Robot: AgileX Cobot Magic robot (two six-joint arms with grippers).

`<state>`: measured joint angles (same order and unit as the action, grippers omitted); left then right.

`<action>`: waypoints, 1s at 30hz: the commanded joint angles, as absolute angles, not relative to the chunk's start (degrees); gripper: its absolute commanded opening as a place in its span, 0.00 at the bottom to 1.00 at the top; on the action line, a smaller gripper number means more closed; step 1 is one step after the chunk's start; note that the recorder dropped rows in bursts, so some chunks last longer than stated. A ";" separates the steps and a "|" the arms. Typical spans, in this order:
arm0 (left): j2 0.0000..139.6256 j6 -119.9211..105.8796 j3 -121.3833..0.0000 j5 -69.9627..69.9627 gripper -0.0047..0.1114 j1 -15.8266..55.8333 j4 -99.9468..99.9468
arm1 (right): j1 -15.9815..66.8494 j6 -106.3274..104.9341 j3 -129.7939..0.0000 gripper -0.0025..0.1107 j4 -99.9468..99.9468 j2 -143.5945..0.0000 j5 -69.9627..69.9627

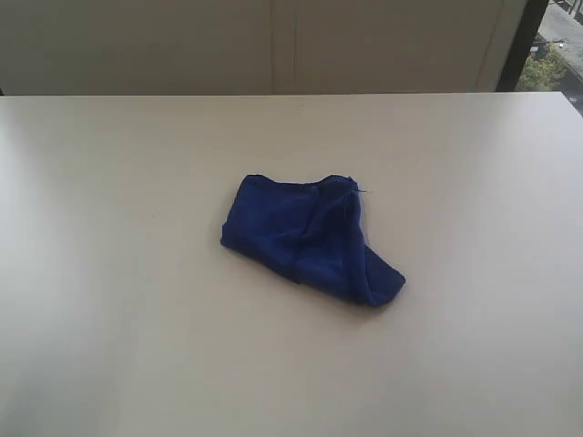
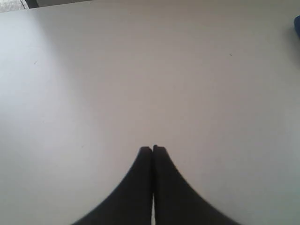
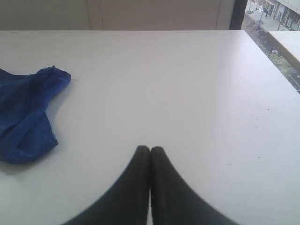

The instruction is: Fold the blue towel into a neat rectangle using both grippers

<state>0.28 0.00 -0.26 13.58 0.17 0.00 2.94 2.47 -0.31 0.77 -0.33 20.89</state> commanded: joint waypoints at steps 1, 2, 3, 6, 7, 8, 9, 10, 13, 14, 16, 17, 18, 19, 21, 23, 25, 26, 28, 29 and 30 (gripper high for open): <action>0.00 0.00 0.00 13.52 0.04 0.08 0.00 | 2.63 2.18 0.00 0.02 0.66 0.00 20.30; 0.00 0.00 0.00 13.52 0.04 0.08 0.00 | 2.63 2.18 0.00 0.02 0.66 0.00 20.30; 0.00 0.00 0.00 13.52 0.04 0.08 0.00 | 2.63 2.18 0.00 0.02 0.66 0.00 20.24; 0.00 0.00 0.00 13.52 0.04 0.08 0.00 | 2.63 2.18 0.00 0.02 0.66 0.00 19.34; 0.00 0.00 0.00 13.52 0.04 0.08 0.00 | 2.63 2.18 0.00 0.02 0.66 0.00 17.92; 0.00 0.00 0.00 13.52 0.04 0.08 0.00 | 2.63 2.18 0.00 0.02 0.66 0.00 16.70; 0.00 0.00 0.00 13.52 0.04 0.08 0.00 | 2.63 2.18 0.00 0.02 0.66 0.00 14.99; 0.00 0.00 0.00 13.52 0.04 0.08 0.00 | 2.63 2.18 0.00 0.02 0.66 0.00 11.99; 0.00 0.00 0.00 13.52 0.04 0.08 0.00 | 2.63 2.18 0.00 0.02 0.66 0.00 2.90; 0.00 0.00 0.00 13.52 0.04 0.08 0.00 | 2.63 2.18 0.00 0.02 0.66 0.00 -0.52; 0.00 0.00 0.00 13.52 0.04 0.08 0.00 | 2.63 2.18 0.00 0.02 0.66 0.00 -6.44; 0.00 0.00 0.00 13.52 0.04 0.08 0.00 | 2.63 2.18 0.00 0.02 0.66 0.00 -8.17; 0.00 0.00 0.00 13.52 0.04 0.08 0.00 | 2.63 2.18 0.00 0.02 0.66 0.00 -9.78; 0.00 0.00 0.00 13.52 0.04 0.08 0.00 | 2.63 2.18 0.00 0.02 0.66 0.00 -11.07; 0.00 0.00 0.00 13.52 0.04 0.08 0.00 | 2.63 2.18 0.00 0.02 0.66 0.00 -12.53; 0.00 0.00 0.00 13.52 0.04 0.08 0.00 | 2.63 2.18 0.00 0.02 0.66 0.00 -13.28; 0.00 0.00 0.00 13.52 0.04 0.08 0.00 | 2.63 2.18 0.00 0.02 0.66 0.00 -13.84; 0.00 0.00 0.00 13.52 0.04 0.08 0.00 | 2.63 2.18 0.00 0.02 0.66 0.00 -14.27; 0.00 0.00 0.00 13.52 0.04 0.08 0.00 | 2.63 2.18 0.00 0.02 0.66 0.00 -15.70; 0.00 0.00 0.00 13.52 0.04 0.08 0.00 | 2.63 1.55 0.00 0.02 0.66 0.00 -16.82; 0.00 0.00 0.00 13.52 0.04 0.08 0.00 | 2.63 0.81 0.00 0.02 0.66 0.00 -18.12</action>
<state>0.28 0.00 -0.26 13.58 0.17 0.00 2.94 2.35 -0.31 0.77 -0.33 -14.68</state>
